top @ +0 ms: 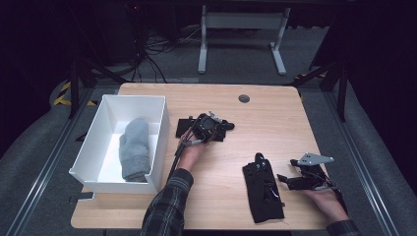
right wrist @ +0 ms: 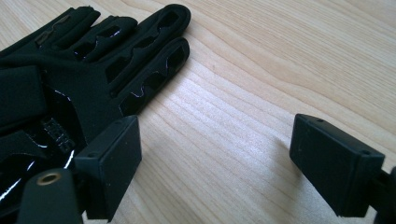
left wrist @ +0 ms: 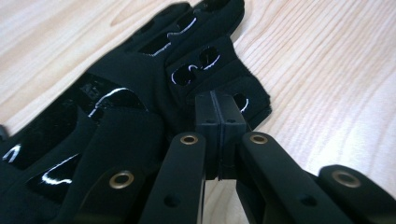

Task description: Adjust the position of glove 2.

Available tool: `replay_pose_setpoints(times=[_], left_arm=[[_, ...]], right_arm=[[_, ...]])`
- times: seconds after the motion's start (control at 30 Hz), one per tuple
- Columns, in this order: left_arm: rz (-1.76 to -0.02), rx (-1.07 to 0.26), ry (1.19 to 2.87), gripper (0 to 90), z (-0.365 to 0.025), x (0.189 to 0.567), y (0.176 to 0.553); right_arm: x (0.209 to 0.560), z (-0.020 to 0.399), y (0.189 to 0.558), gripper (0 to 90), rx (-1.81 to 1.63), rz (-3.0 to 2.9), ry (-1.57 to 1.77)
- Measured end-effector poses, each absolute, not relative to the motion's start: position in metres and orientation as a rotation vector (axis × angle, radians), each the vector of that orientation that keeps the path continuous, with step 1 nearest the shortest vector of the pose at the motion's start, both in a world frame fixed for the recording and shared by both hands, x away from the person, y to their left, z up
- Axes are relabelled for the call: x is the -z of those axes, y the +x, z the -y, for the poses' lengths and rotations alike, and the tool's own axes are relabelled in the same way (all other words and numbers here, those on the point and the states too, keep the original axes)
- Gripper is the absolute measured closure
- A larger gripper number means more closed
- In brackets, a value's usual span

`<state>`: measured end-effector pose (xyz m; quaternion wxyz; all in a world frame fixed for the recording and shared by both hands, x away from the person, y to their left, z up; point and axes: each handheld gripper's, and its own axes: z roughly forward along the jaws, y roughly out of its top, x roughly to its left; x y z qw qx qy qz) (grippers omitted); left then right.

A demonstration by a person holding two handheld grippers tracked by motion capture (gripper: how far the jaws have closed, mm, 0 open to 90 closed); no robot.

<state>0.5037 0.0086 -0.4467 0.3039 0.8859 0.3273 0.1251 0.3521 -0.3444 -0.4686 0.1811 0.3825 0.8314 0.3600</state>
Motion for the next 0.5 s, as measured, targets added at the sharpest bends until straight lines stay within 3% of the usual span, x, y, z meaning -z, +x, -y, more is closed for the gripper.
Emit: replay_pose_setpoints(times=[0.2, 0.5], left_arm=[[-0.850, -0.292, 2.357, 90.0, -0.006, 0.447, 0.498], [-0.772, -0.239, 2.384, 90.0, 0.010, 0.447, 0.459]], right_arm=[[0.469, 0.344, 0.352, 16.6, -1.016, -2.349, 1.079], [0.469, 0.344, 0.352, 16.4, -1.013, -2.349, 1.079]])
